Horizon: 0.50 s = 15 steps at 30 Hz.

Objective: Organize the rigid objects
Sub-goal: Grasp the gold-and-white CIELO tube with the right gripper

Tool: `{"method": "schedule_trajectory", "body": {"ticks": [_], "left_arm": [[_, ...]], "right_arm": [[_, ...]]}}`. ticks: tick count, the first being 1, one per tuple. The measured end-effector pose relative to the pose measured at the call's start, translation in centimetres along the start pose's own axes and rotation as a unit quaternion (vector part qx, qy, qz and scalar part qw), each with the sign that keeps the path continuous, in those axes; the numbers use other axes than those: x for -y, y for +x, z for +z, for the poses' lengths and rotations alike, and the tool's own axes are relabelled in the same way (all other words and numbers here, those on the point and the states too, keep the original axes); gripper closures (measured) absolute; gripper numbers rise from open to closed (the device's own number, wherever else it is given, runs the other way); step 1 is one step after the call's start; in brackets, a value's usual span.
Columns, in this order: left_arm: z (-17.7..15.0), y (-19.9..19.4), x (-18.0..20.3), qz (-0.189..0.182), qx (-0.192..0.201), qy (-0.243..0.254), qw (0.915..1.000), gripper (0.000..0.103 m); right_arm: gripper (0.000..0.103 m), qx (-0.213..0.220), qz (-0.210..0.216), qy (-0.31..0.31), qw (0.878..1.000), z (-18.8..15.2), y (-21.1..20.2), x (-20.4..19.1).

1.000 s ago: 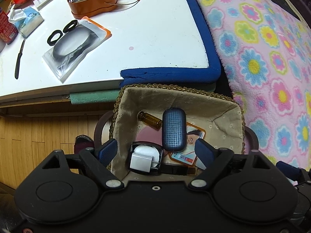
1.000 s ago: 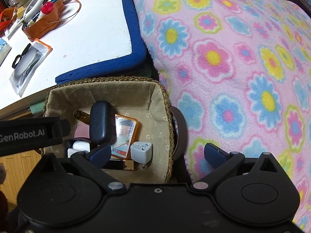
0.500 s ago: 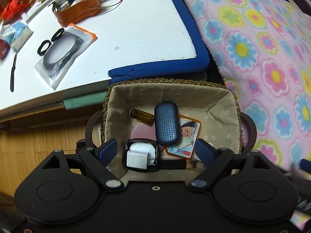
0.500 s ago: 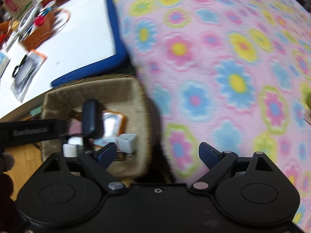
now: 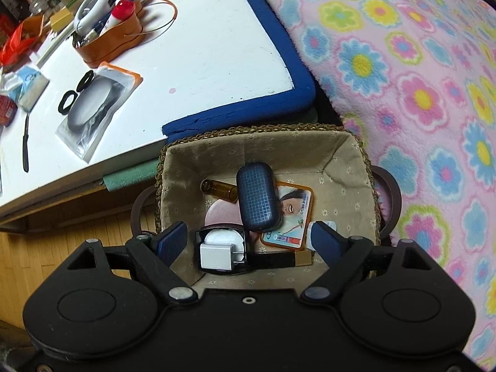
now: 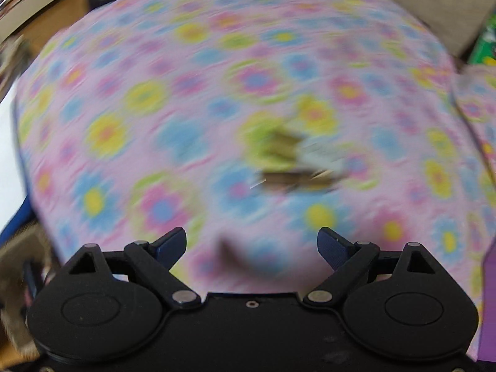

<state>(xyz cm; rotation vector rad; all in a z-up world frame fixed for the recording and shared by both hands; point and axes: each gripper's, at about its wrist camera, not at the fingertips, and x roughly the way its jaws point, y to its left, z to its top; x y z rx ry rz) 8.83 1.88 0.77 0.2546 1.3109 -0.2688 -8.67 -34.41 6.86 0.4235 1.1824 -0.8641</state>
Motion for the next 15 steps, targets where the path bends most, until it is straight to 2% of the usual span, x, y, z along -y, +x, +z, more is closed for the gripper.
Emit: {"method": "schedule_trajectory", "body": {"ticks": [7, 13, 15], "left_arm": [[-0.3, 0.0, 1.0, -0.001, 0.002, 0.022, 0.9997, 0.019], [-0.2, 0.2, 1.3, -0.002, -0.001, 0.026, 0.9997, 0.019], [-0.2, 0.3, 1.3, -0.001, -0.005, 0.025, 0.9997, 0.019]], "right_arm": [[0.011, -0.010, -0.015, 0.067, 0.998, 4.3, 2.8, 4.0], [0.014, -0.035, -0.007, 0.090, 0.995, 6.0, 5.8, 2.7], [0.021, -0.049, -0.009, 0.094, 0.994, 6.3, 6.5, 2.5]]}}
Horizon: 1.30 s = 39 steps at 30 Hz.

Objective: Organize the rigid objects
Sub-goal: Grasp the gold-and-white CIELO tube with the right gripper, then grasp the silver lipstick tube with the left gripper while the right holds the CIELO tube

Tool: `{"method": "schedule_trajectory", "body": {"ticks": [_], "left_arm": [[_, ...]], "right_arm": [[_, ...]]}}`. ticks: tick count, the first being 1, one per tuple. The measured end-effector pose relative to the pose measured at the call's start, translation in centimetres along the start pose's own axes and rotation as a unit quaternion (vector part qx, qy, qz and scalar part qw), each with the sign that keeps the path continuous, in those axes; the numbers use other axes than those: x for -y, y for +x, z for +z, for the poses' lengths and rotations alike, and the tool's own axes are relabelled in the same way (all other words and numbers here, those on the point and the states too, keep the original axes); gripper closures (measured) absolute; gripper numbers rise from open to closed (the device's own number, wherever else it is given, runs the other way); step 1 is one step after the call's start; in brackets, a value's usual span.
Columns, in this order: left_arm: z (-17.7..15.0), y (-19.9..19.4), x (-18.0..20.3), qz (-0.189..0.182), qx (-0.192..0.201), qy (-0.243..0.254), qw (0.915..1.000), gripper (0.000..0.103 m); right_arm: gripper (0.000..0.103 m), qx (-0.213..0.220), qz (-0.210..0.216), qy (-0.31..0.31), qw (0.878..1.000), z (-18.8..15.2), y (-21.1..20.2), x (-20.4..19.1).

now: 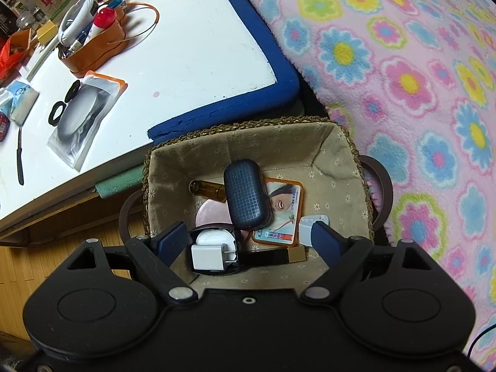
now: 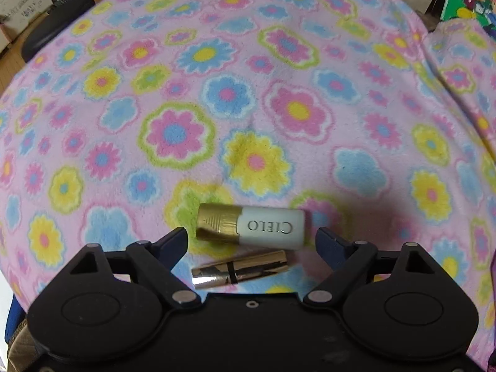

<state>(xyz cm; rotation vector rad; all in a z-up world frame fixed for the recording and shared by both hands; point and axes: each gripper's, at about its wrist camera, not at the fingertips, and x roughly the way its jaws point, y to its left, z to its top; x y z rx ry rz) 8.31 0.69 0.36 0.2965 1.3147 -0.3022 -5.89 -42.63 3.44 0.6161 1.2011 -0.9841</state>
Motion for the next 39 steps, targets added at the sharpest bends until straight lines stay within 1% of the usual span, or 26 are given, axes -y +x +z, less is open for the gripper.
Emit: {"method": "schedule_trajectory", "body": {"ticks": [4, 10, 12, 15, 17, 20, 24, 28, 31, 33, 36, 38, 39], "left_arm": [[0.0, 0.3, 0.2, 0.010, -0.005, -0.002, 0.9999, 0.019], [-0.2, 0.4, 1.5, 0.002, -0.010, 0.019, 0.9998, 0.019], [-0.3, 0.4, 2.1, -0.002, -0.010, 0.030, 0.9995, 0.019], [-0.4, 0.0, 3.3, -0.022, -0.010, 0.039, 0.9989, 0.019], [-0.3, -0.6, 4.9, -0.024, -0.003, 0.041, 0.9989, 0.020], [0.0, -1.8, 8.6, -0.037, 0.006, 0.056, 0.9977, 0.020], [0.4, -3.9, 15.9, -0.073, 0.011, 0.113, 0.9909, 0.020], [0.7, -6.2, 24.7, -0.099, 0.029, 0.191, 0.9761, 0.018], [1.0, -7.1, 30.5, -0.121, 0.030, 0.225, 0.9663, 0.017], [1.1, -7.2, 33.7, -0.132, 0.027, 0.246, 0.9599, 0.017], [1.2, -6.8, 36.9, -0.131, 0.027, 0.269, 0.9539, 0.017], [1.5, -6.2, 38.2, -0.122, 0.030, 0.274, 0.9533, 0.017], [1.7, -5.9, 38.6, -0.118, 0.030, 0.273, 0.9544, 0.017]], "right_arm": [[0.020, -0.015, -0.001, 0.004, 1.000, 0.1, 1.2, 0.1], [0.020, -0.016, 0.022, 0.004, 1.000, 0.0, 1.2, 1.3], [0.020, -0.014, 0.024, 0.008, 1.000, -0.2, 0.9, 2.3], [0.020, -0.010, 0.023, 0.013, 1.000, -0.4, 0.5, 4.6], [0.020, -0.005, 0.018, 0.014, 1.000, -0.7, 0.3, 6.3], [0.020, 0.001, 0.012, 0.011, 1.000, -1.5, -0.2, 9.0], [0.020, 0.011, 0.013, 0.008, 1.000, -2.8, -0.8, 12.5], [0.020, 0.025, 0.021, 0.008, 0.999, -4.1, -1.6, 15.1], [0.020, 0.034, 0.029, 0.018, 0.999, -4.8, -2.0, 16.7], [0.019, 0.033, 0.042, 0.022, 0.998, -5.0, -2.3, 17.4], [0.020, 0.039, 0.064, 0.025, 0.997, -4.9, -2.7, 18.0], [0.020, 0.044, 0.067, 0.025, 0.996, -4.8, -2.8, 18.1], [0.025, 0.047, 0.068, 0.024, 0.996, -4.8, -2.8, 18.0]]}}
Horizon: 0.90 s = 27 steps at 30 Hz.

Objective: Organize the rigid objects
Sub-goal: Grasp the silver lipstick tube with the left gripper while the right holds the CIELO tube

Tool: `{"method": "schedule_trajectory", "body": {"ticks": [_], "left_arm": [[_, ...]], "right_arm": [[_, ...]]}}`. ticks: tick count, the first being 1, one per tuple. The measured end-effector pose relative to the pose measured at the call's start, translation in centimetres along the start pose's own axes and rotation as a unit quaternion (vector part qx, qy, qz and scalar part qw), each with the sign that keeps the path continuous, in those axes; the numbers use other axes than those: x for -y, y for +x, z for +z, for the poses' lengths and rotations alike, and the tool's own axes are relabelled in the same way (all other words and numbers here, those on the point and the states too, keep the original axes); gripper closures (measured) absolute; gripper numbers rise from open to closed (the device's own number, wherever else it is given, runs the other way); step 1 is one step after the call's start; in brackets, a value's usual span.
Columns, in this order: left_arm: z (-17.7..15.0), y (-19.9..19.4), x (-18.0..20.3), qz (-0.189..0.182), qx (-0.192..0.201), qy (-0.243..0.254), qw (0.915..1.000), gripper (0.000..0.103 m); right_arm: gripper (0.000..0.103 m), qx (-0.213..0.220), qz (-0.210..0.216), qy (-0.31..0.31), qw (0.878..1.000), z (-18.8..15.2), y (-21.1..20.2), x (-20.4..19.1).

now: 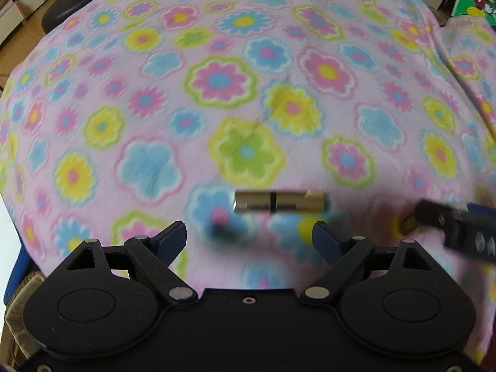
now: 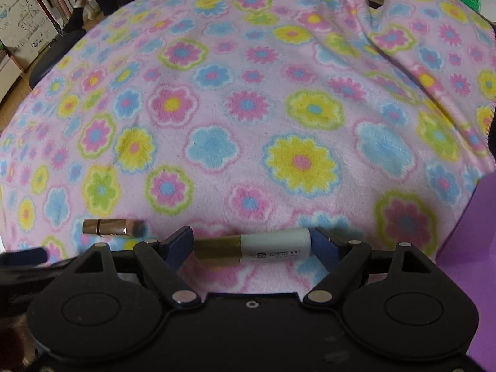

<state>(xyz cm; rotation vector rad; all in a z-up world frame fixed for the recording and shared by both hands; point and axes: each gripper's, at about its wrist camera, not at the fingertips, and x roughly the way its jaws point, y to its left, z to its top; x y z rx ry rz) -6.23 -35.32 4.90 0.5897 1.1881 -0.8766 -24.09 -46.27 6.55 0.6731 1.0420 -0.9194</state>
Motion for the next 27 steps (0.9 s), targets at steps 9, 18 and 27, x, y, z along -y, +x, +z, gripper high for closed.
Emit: {"method": "schedule_trajectory", "body": {"ticks": [9, 18, 27], "left_arm": [[1.3, 2.1, -0.2, -0.022, -0.016, -0.032, 0.9991, 0.017], [2.0, 3.0, -0.5, -0.042, -0.028, -0.096, 0.9941, 0.016], [2.2, 4.0, -0.8, -0.034, -0.046, -0.149, 0.9872, 0.013]], "right_arm": [[0.036, -0.023, 0.012, 0.012, 1.000, 0.6, 1.4, 1.2], [0.009, -0.002, 0.014, -0.015, 1.000, 0.8, 0.0, 0.5], [0.009, -0.019, 0.002, -0.047, 0.999, 0.5, 1.4, -1.4]]}}
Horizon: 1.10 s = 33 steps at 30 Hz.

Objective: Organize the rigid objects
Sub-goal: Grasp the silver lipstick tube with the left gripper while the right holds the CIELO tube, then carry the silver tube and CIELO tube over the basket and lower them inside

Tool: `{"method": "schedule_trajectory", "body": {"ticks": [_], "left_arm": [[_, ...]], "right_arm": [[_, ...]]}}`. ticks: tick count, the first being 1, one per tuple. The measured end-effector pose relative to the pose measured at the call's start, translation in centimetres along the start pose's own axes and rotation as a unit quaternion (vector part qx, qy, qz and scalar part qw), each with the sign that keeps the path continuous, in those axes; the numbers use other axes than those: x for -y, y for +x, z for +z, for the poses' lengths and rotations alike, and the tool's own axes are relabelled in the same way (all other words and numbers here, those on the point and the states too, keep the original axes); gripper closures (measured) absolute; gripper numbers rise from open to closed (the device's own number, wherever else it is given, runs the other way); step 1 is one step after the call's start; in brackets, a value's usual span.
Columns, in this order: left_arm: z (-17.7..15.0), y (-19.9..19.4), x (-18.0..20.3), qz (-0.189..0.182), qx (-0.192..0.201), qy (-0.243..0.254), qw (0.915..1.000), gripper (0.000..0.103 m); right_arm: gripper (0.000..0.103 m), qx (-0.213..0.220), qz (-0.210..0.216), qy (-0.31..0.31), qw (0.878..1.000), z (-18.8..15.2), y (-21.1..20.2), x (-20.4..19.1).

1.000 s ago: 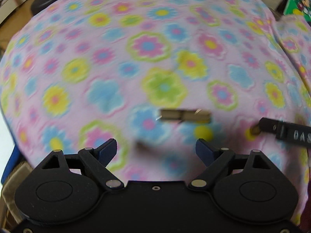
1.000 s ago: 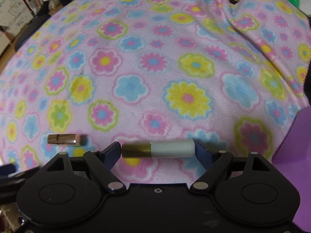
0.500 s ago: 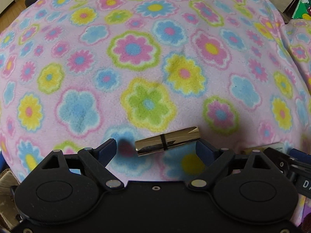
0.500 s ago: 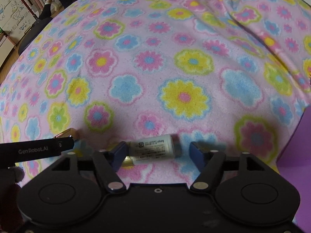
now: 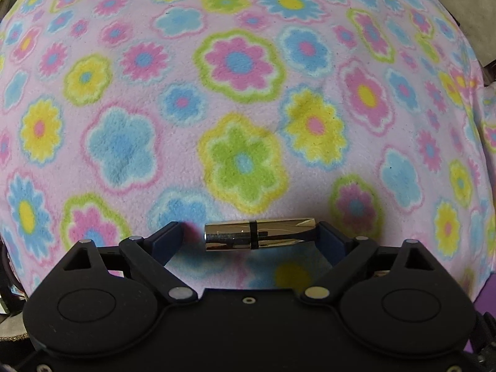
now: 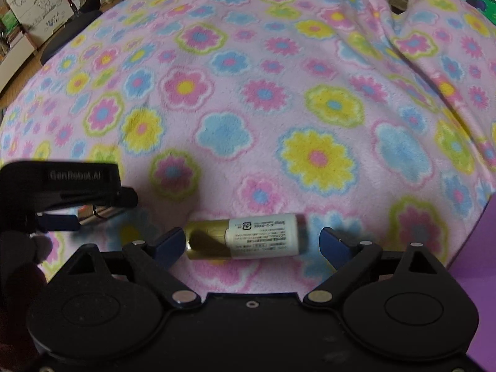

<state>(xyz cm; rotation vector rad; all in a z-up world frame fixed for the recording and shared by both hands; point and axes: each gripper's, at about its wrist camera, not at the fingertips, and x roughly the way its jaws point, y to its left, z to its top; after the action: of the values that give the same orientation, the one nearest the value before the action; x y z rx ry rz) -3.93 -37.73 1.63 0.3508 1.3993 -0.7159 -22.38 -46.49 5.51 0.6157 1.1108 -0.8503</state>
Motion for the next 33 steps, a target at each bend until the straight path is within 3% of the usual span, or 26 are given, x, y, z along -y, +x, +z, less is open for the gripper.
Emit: {"method": "schedule_trajectory", "body": {"ticks": [9, 11, 15, 22, 33], "left_arm": [[0.4, 0.9, 0.2, 0.017, 0.006, 0.002, 0.9998, 0.011], [0.1, 1.0, 0.5, 0.027, 0.011, 0.008, 0.9995, 0.016], [-0.6, 0.5, 1.1, 0.035, 0.025, 0.021, 0.9988, 0.036], [-1.2, -0.2, -0.4, 0.022, 0.016, 0.013, 0.9995, 0.036], [-2.1, -2.9, -5.1, 0.021, 0.026, -0.003, 0.9994, 0.036]], "right_arm": [[0.010, -0.003, -0.022, -0.013, 1.000, -0.3, 1.3, -0.9], [0.018, -0.002, -0.021, -0.016, 1.000, -0.4, 1.1, -0.8], [0.019, -0.003, -0.013, -0.009, 1.000, -0.2, 1.0, -0.5], [0.019, -0.007, 0.006, -0.007, 1.000, -0.4, 0.2, -1.0], [0.019, -0.001, -0.002, -0.032, 0.999, -0.9, -1.2, -3.6]]}}
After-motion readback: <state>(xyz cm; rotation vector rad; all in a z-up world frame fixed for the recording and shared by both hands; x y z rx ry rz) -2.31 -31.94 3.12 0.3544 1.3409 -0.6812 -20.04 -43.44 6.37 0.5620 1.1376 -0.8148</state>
